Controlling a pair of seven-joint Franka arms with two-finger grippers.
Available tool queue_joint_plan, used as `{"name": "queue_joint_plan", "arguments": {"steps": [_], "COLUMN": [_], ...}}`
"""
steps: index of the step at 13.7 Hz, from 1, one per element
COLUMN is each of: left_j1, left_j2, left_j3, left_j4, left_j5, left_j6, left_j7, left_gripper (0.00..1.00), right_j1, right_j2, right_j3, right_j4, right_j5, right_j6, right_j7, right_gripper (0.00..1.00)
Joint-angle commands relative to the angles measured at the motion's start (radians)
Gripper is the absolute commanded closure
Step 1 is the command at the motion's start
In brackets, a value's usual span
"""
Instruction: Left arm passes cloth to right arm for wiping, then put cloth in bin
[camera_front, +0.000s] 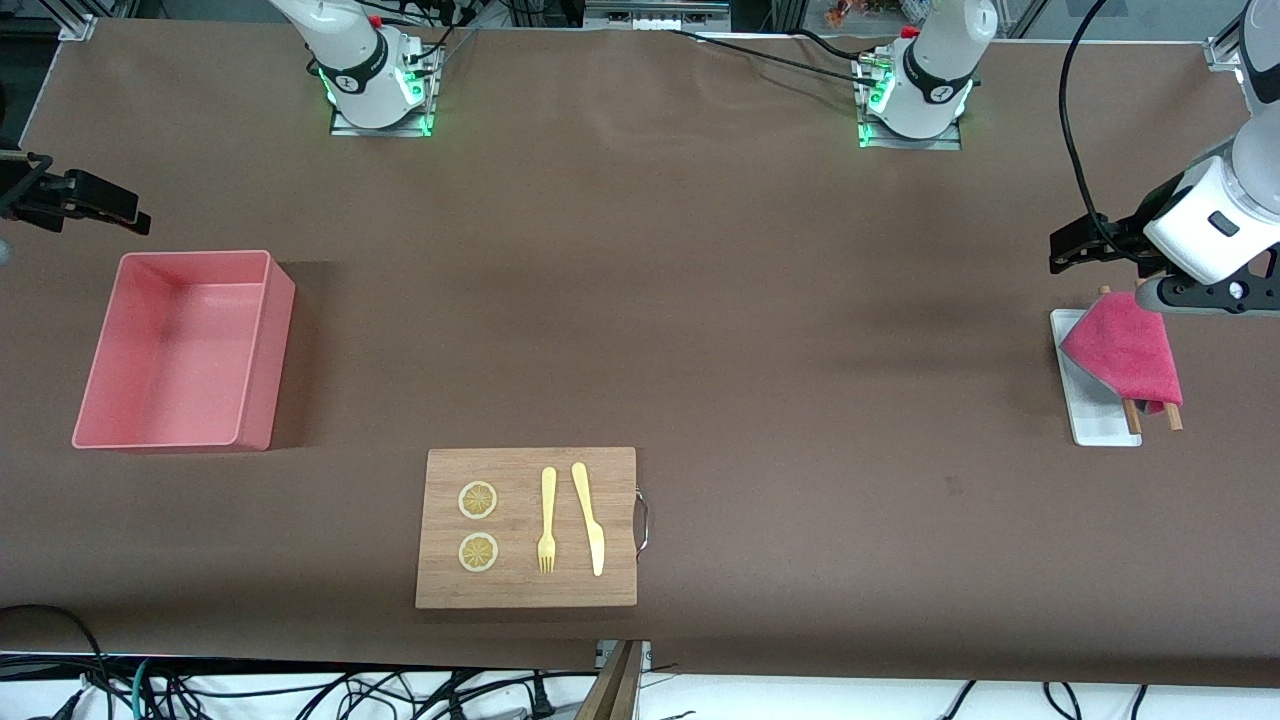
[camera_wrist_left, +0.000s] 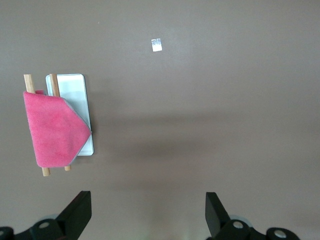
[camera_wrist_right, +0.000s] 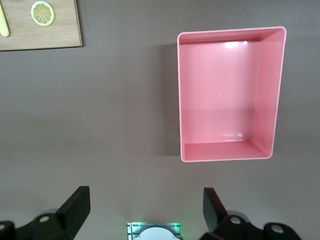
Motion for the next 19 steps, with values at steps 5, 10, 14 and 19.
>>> {"name": "queue_joint_plan", "arguments": {"steps": [5, 10, 14, 19], "left_j1": [0.008, 0.014, 0.013, 0.017], "left_j2": [0.008, 0.011, 0.013, 0.027], "left_j3": [-0.005, -0.006, -0.006, -0.008], "left_j4": [0.020, 0.012, 0.012, 0.016], "left_j5": [-0.024, -0.027, -0.027, -0.027], "left_j6": [-0.017, -0.020, -0.020, -0.065], "left_j7": [0.001, 0.002, 0.002, 0.002], "left_gripper": [0.00, 0.00, 0.00, 0.00], "right_j1": [-0.004, -0.004, -0.004, -0.004], "right_j2": [0.003, 0.003, 0.003, 0.005], "right_j3": [0.000, 0.000, 0.000, 0.000], "right_j4": [0.009, 0.009, 0.009, 0.011], "right_j5": [0.005, 0.005, 0.005, 0.005], "right_j6": [0.003, 0.003, 0.003, 0.003], "right_j7": [0.001, 0.001, 0.001, 0.001], "right_gripper": [0.00, 0.00, 0.00, 0.00]}}
